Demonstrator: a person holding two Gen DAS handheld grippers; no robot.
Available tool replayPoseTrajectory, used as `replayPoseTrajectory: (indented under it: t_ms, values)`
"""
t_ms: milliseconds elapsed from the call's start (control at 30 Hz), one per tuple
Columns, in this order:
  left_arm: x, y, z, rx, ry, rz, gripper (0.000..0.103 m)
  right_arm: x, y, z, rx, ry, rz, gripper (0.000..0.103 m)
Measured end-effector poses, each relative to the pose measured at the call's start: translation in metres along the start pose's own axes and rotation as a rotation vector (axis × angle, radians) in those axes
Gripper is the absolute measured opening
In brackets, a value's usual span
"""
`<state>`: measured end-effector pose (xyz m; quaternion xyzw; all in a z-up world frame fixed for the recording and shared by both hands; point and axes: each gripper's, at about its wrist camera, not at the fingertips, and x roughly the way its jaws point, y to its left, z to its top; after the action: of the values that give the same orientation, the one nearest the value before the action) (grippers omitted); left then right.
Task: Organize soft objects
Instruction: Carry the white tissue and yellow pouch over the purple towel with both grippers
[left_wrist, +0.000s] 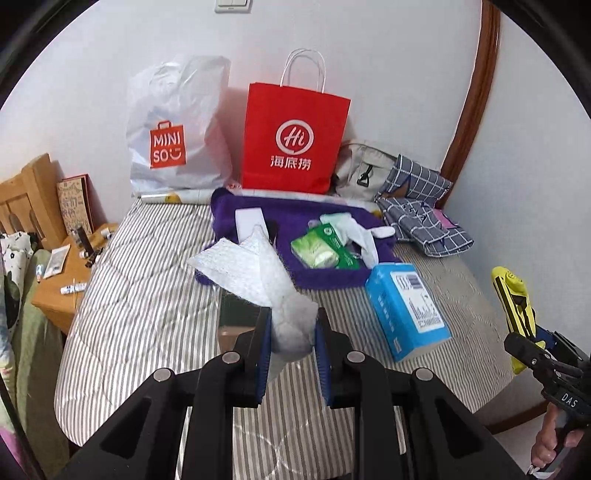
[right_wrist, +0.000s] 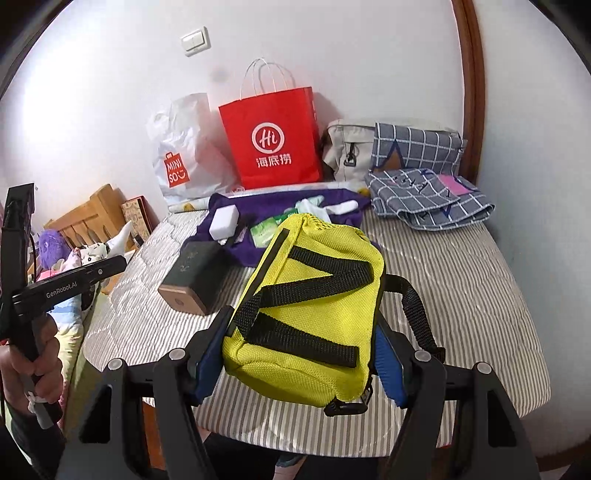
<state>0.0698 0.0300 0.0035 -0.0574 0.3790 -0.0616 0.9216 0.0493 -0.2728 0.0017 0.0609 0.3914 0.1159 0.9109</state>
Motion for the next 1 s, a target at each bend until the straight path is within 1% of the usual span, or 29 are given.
replayPoseTrajectory:
  t_ms: [300,700,900,1000]
  values:
    - [-0.003,0.006,0.027,-0.007,-0.032,0.012,0.021,0.007,0.003,0.031,-0.019,-0.025,-0.001,0.07]
    - [0.008,0.008,0.063,0.018,-0.043,0.036,0.021,0.025,-0.001,0.065,-0.017,-0.038,-0.007,0.07]
    - [0.019,0.005,0.074,0.032,-0.035,0.047,0.021,0.039,-0.002,0.078,-0.026,-0.033,-0.005,0.07]
    - [0.027,0.003,0.078,0.036,-0.021,0.041,0.021,0.048,-0.002,0.082,-0.034,-0.025,-0.003,0.07]
